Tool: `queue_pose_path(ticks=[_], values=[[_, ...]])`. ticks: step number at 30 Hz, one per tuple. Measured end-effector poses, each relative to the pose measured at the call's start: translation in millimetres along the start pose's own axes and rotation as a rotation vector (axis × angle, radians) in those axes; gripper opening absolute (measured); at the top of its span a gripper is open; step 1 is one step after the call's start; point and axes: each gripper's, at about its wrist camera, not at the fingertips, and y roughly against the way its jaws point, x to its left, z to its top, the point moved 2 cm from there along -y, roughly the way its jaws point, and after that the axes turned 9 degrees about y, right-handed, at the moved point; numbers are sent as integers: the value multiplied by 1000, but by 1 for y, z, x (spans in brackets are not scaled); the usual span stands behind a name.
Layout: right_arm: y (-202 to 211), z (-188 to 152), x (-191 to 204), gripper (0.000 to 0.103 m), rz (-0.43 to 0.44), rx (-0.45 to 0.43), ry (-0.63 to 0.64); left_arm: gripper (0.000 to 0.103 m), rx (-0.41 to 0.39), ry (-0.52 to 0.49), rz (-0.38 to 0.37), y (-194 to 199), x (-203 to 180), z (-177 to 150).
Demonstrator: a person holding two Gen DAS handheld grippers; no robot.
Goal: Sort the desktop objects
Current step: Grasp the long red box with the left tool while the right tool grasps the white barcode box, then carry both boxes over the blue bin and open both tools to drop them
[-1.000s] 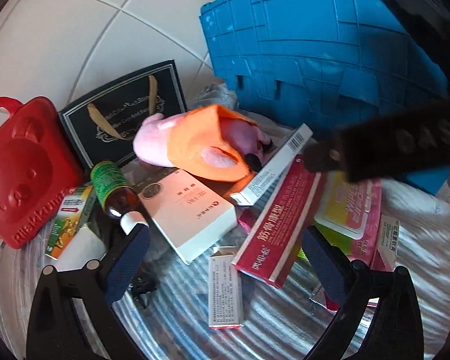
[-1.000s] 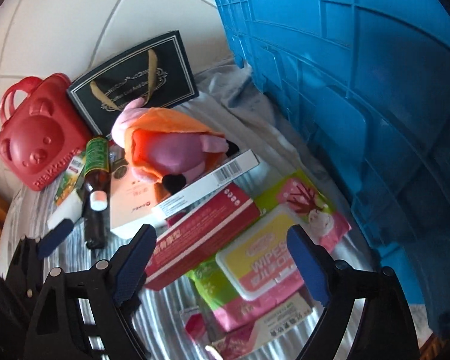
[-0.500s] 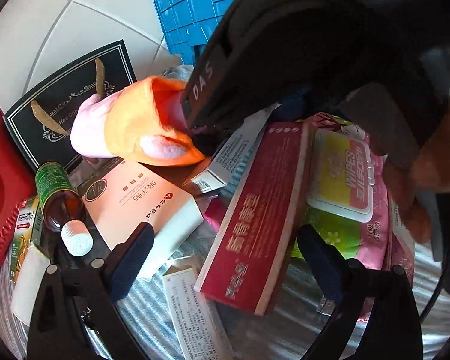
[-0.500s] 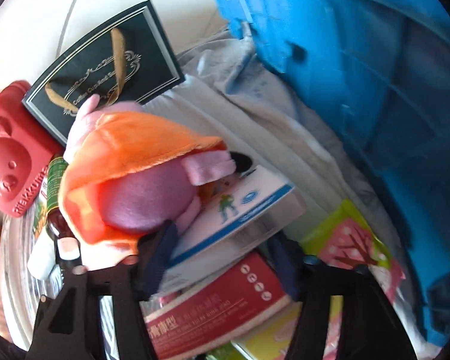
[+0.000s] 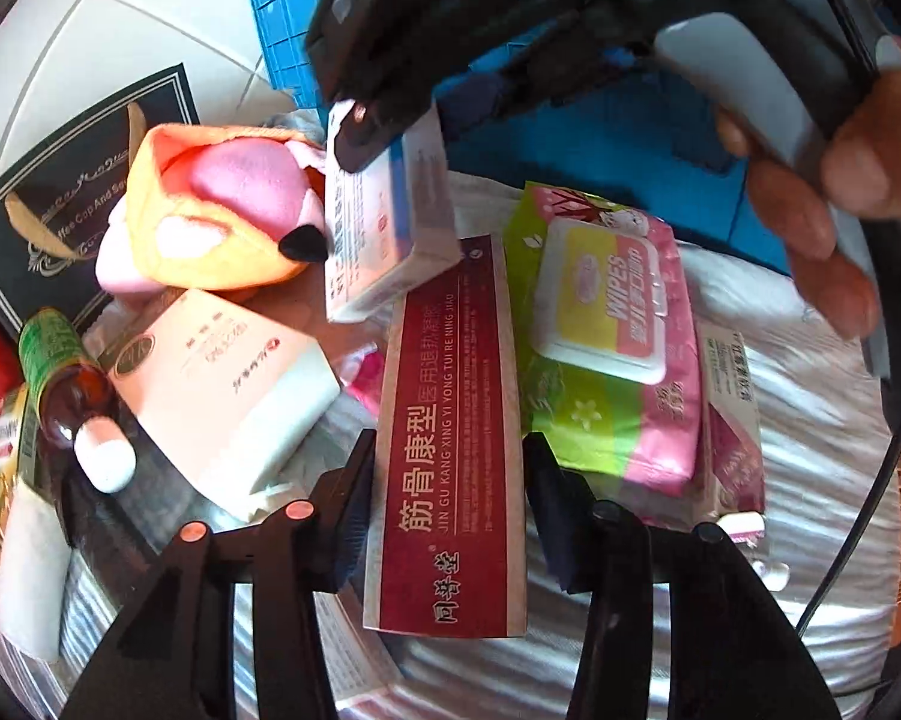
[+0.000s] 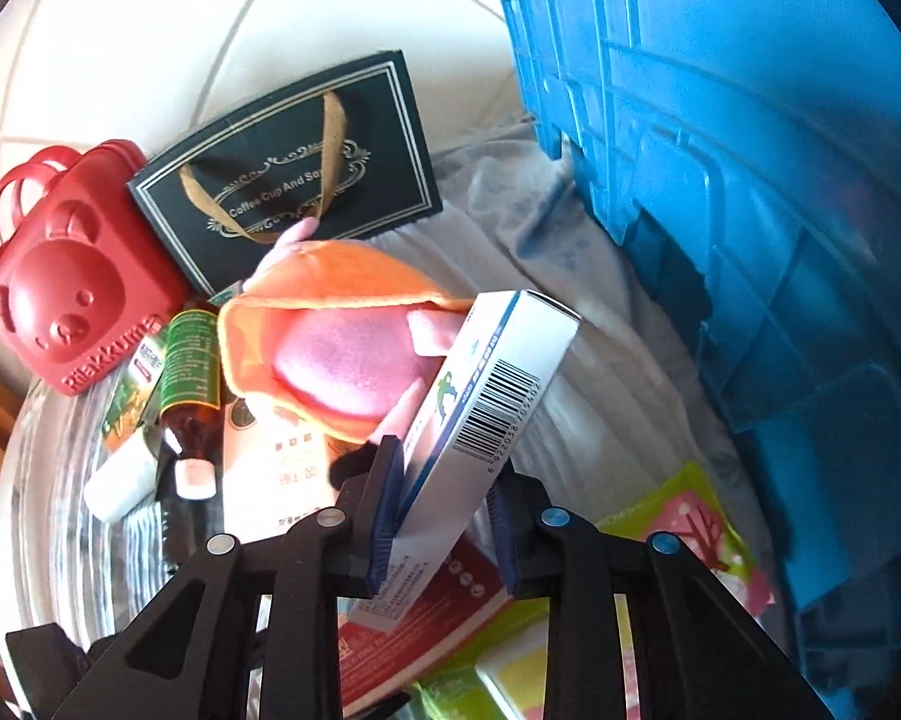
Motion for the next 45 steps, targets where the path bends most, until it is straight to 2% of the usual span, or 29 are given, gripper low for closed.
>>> queue_pose_path(ticks=[5,10,14,18,20,22,25,30,34,37,40,42,43,44,45], values=[[25,-4,6,25,-3,-34,32,46,-7,43,17,24,3,-11],[56,-2,15,25,8,-82,59,46,-49,48,41,57,0,-16],[82,4,29,25,15,-126,86,46,-91,57,56,82,9,-12],[121,14,40,25,19,-208,98,46,-133,39,81,97,4,3],[146,20,44,24,25,-263,91,45,-160,16,86,107,-2,18],[176,28,44,18,33,-324,78,45,-186,-5,84,124,-5,34],[225,42,38,18,13,-422,73,45,-257,-31,79,152,-14,62],[297,63,17,18,-32,-573,77,45,-359,-107,71,176,-43,134],[345,81,-32,18,-61,-672,22,45,-409,-152,17,183,-78,195],[371,96,-85,18,-90,-718,-36,45,-397,-141,-31,169,-106,236],[392,104,-142,18,-149,-757,-98,46,-395,-139,-39,149,-134,268],[395,111,-179,22,-190,-741,-142,48,-386,-111,-5,136,-150,282],[396,114,-197,30,-201,-726,-162,50,-381,-101,16,133,-160,288],[395,116,-212,40,-214,-710,-175,55,-378,-94,42,128,-166,294],[395,116,-225,67,-234,-702,-180,61,-383,-84,67,124,-171,300]])
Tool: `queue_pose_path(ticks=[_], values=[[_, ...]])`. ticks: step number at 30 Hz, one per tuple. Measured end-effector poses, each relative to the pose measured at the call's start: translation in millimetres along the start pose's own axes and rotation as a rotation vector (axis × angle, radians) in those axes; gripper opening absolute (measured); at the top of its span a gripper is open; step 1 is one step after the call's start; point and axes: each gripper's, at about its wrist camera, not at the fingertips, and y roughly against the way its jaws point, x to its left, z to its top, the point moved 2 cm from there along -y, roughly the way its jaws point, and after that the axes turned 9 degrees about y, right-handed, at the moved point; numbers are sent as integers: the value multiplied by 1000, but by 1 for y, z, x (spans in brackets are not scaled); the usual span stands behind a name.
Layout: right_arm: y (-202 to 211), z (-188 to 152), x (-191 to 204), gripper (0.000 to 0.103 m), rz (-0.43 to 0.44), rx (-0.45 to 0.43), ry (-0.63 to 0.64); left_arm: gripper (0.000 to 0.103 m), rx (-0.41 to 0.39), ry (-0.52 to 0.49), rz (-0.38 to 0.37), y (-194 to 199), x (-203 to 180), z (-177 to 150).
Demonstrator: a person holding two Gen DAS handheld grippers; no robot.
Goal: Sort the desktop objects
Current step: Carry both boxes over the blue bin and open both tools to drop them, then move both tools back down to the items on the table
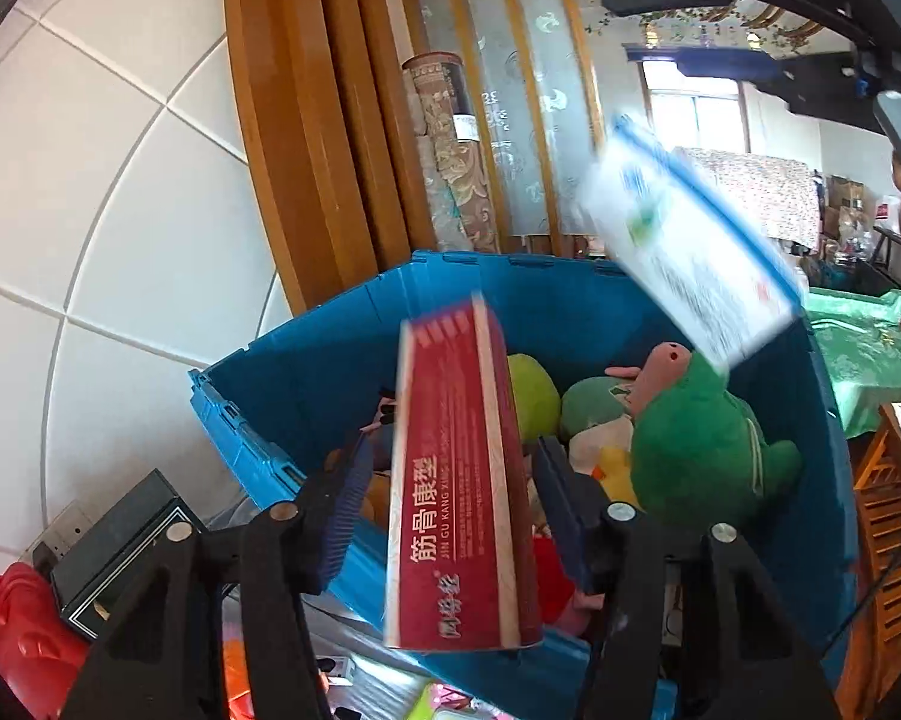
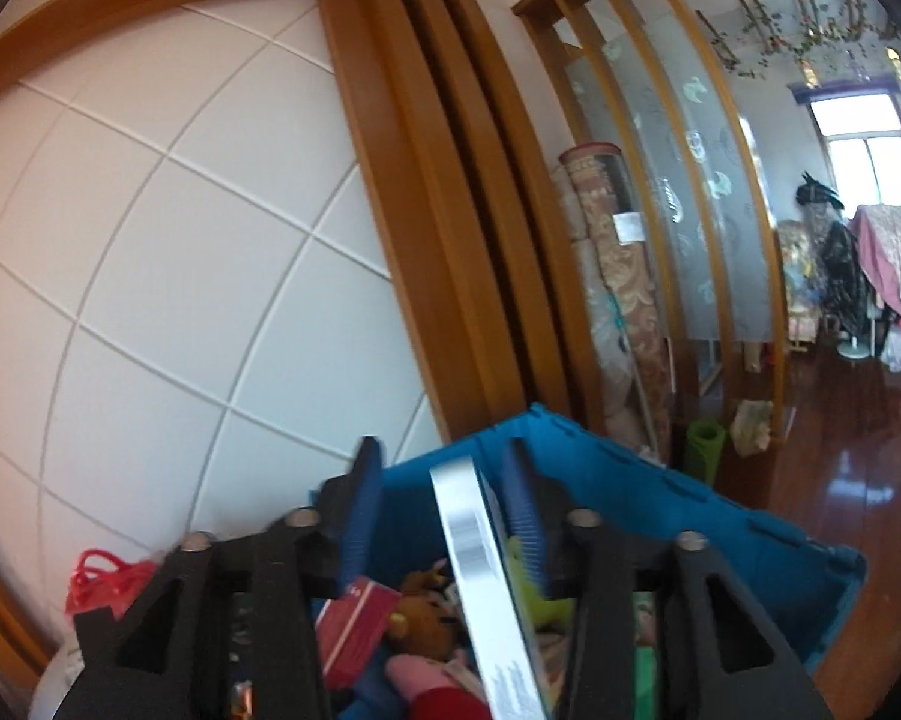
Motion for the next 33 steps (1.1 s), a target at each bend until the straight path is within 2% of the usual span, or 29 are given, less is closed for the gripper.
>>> queue_pose_path(ticks=[1,3,7,10,12,18,24,29,33], values=[[-1,-1,-10,80,-21,-5,8,63,-7,4,9,-3,-4,4],[-1,-2,-25,80,-20,-14,7,66,-24,13,9,-4,-10,10],[0,-8,-47,83,41,1,-32,69,-56,57,26,0,-12,15],[9,-16,-49,94,72,-3,-19,69,-74,100,53,10,-6,10],[19,-21,-42,97,92,-16,-2,70,-85,120,93,20,0,5],[52,-37,-5,101,143,-21,45,70,-127,146,167,70,26,-25],[90,-52,49,102,208,-16,101,70,-150,163,247,138,68,-65],[119,-66,109,103,293,-2,111,70,-118,195,344,198,118,-110],[124,-104,161,103,349,74,161,70,-67,200,406,223,150,-152]])
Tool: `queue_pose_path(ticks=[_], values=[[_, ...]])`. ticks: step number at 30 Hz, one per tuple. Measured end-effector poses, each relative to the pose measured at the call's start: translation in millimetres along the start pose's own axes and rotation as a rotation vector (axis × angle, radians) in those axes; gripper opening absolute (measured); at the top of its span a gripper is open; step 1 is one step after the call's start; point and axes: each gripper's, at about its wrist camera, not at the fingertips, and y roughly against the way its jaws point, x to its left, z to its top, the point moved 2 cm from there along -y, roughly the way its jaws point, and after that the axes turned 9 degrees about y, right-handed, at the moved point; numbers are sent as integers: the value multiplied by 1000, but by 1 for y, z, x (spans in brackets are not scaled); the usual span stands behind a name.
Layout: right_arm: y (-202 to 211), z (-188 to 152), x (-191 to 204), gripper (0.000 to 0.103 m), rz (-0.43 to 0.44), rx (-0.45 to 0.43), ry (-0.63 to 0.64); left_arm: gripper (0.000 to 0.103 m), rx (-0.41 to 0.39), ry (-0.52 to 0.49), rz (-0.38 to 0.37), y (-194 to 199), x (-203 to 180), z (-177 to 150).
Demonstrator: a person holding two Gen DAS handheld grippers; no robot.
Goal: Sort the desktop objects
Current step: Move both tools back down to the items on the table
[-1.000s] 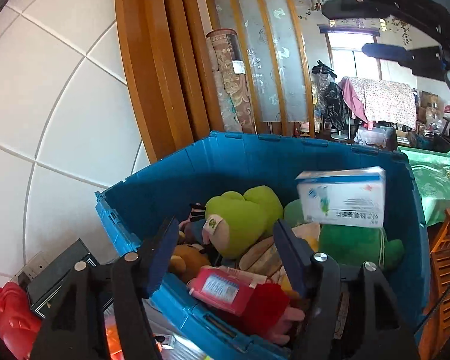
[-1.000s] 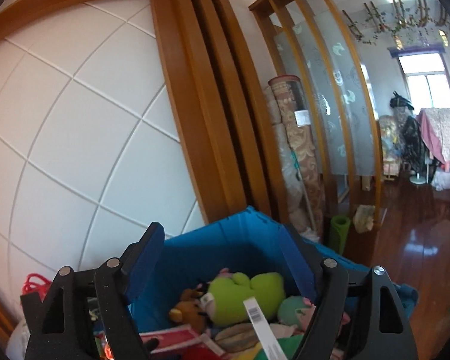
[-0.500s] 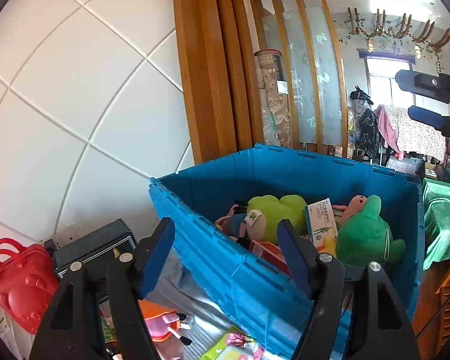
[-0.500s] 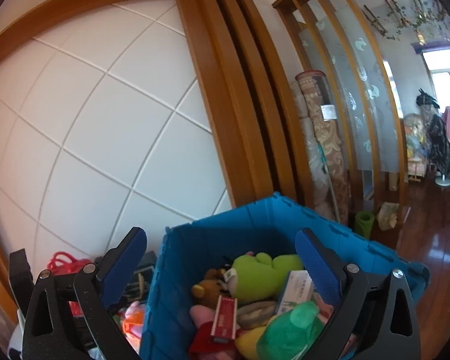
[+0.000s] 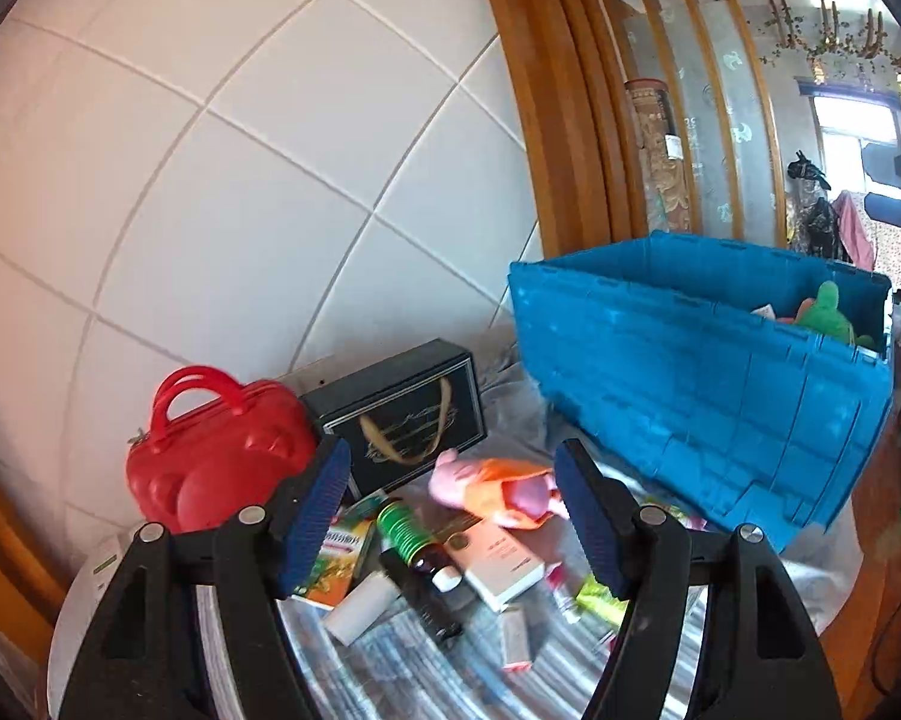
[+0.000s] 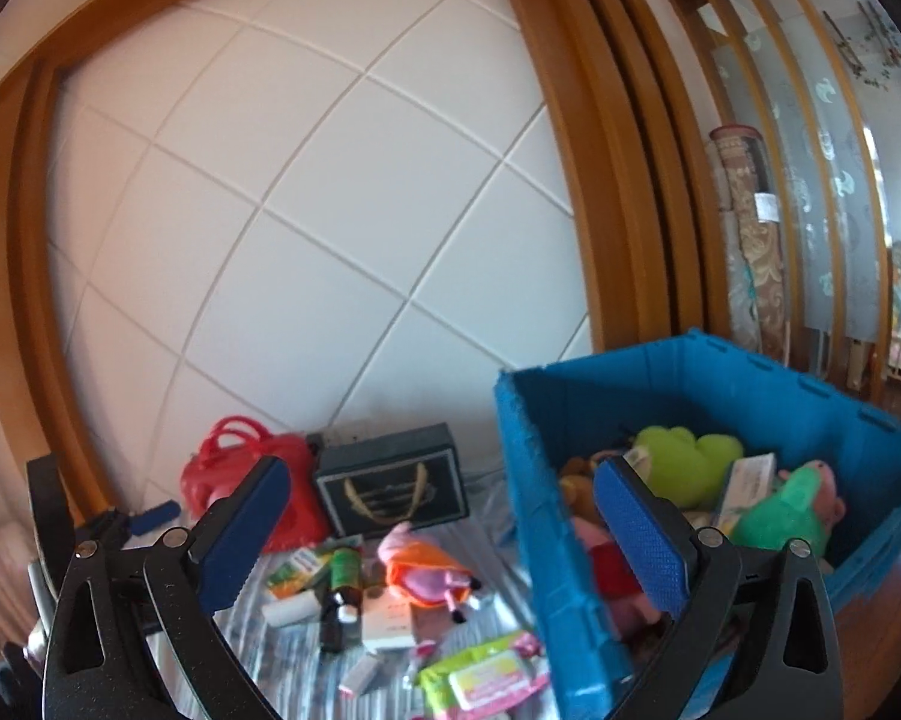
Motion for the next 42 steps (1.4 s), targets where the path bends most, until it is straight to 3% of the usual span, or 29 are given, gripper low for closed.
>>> queue_pose_path(ticks=[7,12,15,19,23,28,33,38,42], values=[[-36,-79,56,103,14,226,44,70,71,74,-26,-8,35,-61],[-70,-154,56,103,-38,427,-12,70,131,42,-48,-35,25,-107],[-94,-201,45,102,-85,536,-110,70,192,12,-99,-63,13,-134],[-118,-251,32,83,-150,626,-192,70,275,-9,-135,-108,2,-162],[-138,-291,22,74,-214,693,-273,70,363,2,-161,-151,-5,-186],[-158,-323,17,73,-285,759,-344,70,440,-24,-200,-182,-15,-211],[-175,-331,10,73,-317,788,-405,70,472,-2,-248,-196,-15,-220],[-197,-329,14,71,-344,826,-336,70,518,34,-264,-206,-14,-232],[-190,-330,24,42,-290,842,-247,70,527,53,-285,-208,-14,-233]])
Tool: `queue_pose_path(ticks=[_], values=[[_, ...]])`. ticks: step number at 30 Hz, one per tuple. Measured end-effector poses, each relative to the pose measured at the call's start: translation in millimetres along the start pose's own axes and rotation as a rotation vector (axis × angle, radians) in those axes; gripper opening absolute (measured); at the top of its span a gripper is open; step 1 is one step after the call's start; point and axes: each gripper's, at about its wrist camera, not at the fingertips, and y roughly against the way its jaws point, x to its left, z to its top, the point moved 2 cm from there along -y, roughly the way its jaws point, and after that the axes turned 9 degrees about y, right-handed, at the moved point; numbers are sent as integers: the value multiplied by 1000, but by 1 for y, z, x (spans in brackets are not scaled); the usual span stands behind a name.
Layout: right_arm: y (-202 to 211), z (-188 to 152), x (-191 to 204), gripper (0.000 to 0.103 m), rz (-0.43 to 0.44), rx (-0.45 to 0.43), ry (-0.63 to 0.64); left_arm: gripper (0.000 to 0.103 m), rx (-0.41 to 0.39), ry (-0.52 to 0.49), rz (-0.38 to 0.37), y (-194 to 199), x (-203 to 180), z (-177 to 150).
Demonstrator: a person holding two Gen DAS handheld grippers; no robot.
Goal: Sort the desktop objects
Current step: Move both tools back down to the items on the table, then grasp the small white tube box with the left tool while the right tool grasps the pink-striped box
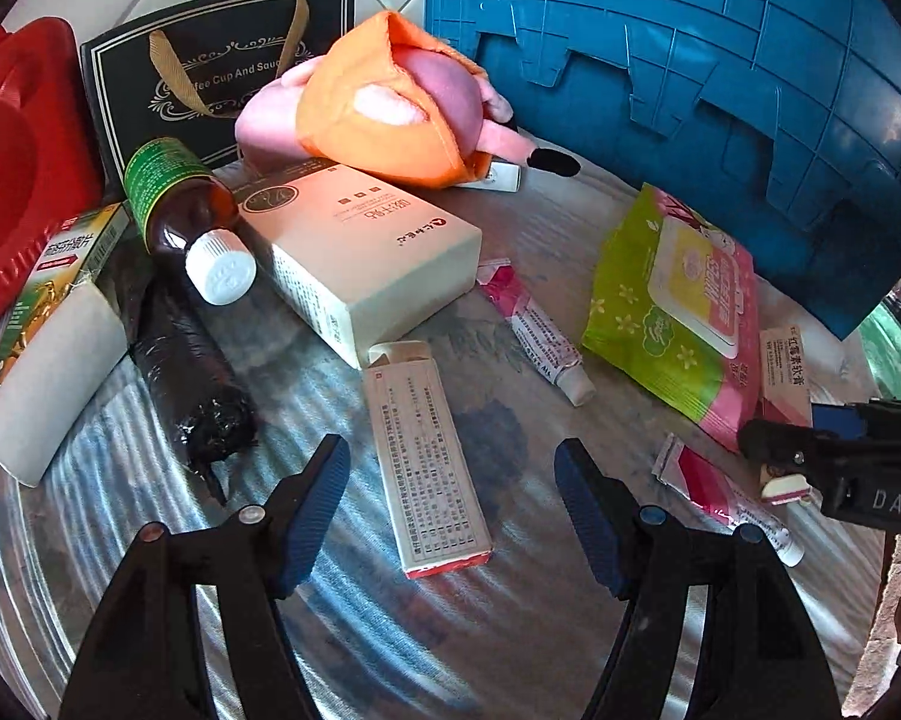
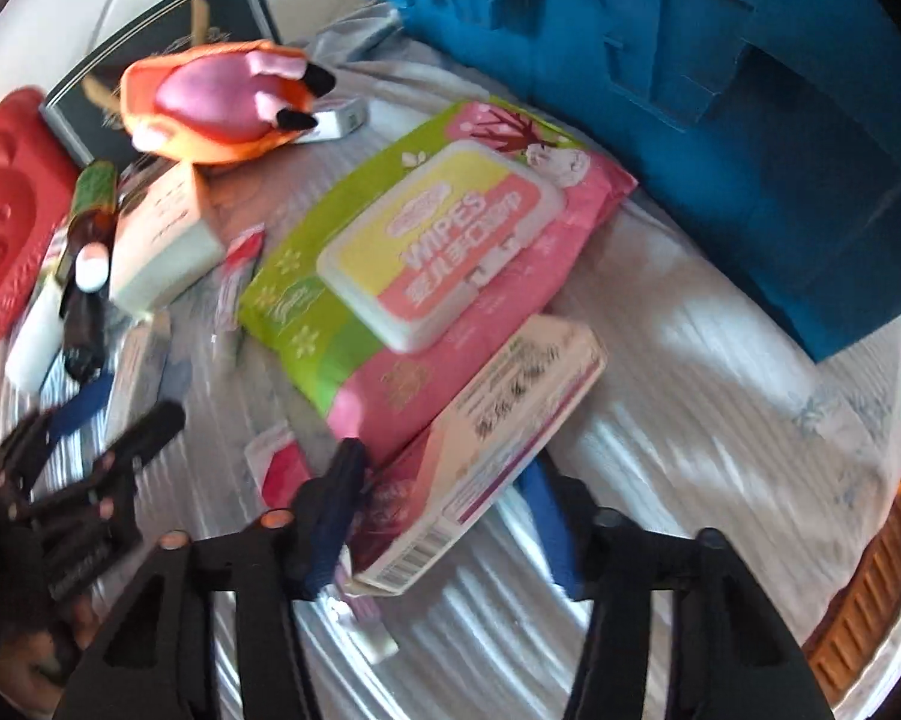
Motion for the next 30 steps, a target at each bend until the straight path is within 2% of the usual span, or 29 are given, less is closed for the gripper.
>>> queue_pose_path(ticks=[2,5,7,9,15,21,30], values=[[4,-8,-3,29,-14,1,19,70,4,-25,19,-2,-3,0],[5,-12,-4,21,-21,2,56,70,15,-61,40,-2,-9,-3],[7,-14,-8,18,0,1,48,58,23,-56,41,2,-9,-4],[9,-18,-15,18,16,1,31,28,35,-59,15,7,-7,-4],[15,-24,-20,18,26,-6,19,26,43,-38,-29,13,2,-8],[27,-21,-16,18,34,-34,37,26,-10,-35,-59,31,6,0],[71,-6,0,18,49,-137,103,26,-117,-51,-41,78,1,26]])
